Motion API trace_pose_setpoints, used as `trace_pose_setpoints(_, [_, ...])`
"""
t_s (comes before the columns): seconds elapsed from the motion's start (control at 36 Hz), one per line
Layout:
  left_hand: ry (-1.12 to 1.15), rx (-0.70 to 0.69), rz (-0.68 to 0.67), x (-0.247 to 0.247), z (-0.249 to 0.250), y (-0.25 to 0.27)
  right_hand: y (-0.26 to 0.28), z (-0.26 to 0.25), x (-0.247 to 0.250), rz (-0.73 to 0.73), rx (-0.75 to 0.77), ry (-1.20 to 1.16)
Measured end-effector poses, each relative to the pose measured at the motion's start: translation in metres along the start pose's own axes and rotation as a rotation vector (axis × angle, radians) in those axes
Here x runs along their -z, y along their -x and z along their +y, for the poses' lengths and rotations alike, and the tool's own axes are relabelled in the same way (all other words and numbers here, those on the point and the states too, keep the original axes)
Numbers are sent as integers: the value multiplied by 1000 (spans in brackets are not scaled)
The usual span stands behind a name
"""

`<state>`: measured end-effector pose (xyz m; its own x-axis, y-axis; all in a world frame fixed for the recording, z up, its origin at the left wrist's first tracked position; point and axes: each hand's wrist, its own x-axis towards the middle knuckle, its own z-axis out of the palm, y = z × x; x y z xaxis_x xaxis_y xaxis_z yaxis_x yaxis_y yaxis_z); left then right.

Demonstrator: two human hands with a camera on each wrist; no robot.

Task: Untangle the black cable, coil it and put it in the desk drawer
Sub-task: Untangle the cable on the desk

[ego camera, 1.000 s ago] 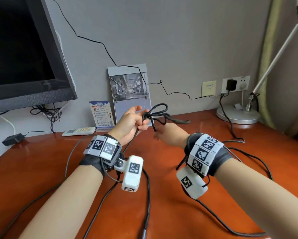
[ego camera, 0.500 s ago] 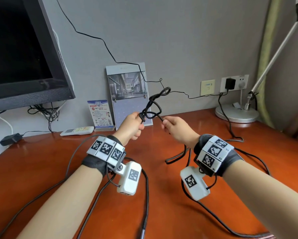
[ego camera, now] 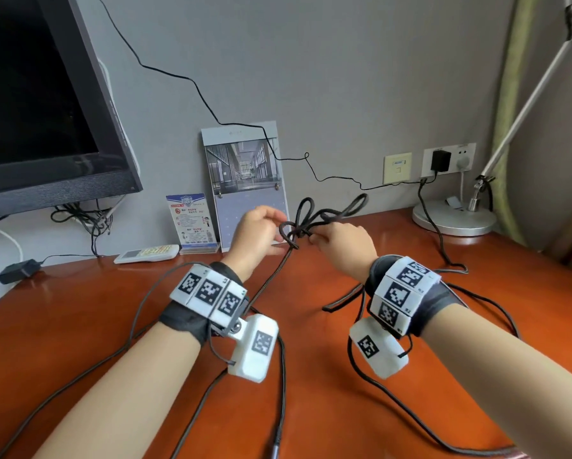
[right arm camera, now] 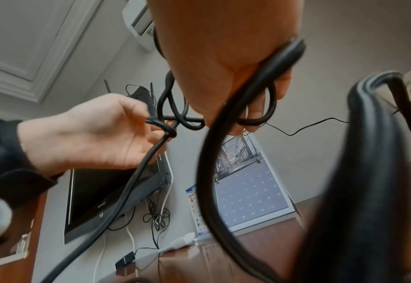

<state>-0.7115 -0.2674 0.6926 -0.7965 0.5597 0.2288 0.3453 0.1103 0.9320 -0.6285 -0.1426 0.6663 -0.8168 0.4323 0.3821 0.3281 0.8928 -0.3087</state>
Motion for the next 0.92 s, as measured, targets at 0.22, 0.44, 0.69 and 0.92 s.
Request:
trace_pose_setpoints(0.22, [-265, 79, -95, 3, 5, -8, 7, -4, -7, 35, 32, -50])
trace_pose_setpoints(0.44, [-466, -113, -73, -12, 2, -7, 14, -22, -2, 80, -278, -864])
trace_pose_setpoints(0.69, [-509, -236, 15, -29, -6, -5, 7, -14, -3, 288, -492, -840])
trace_pose_setpoints(0.92, [502, 380, -289, -21, 3, -1, 3, 10, -14, 388, -684, -947])
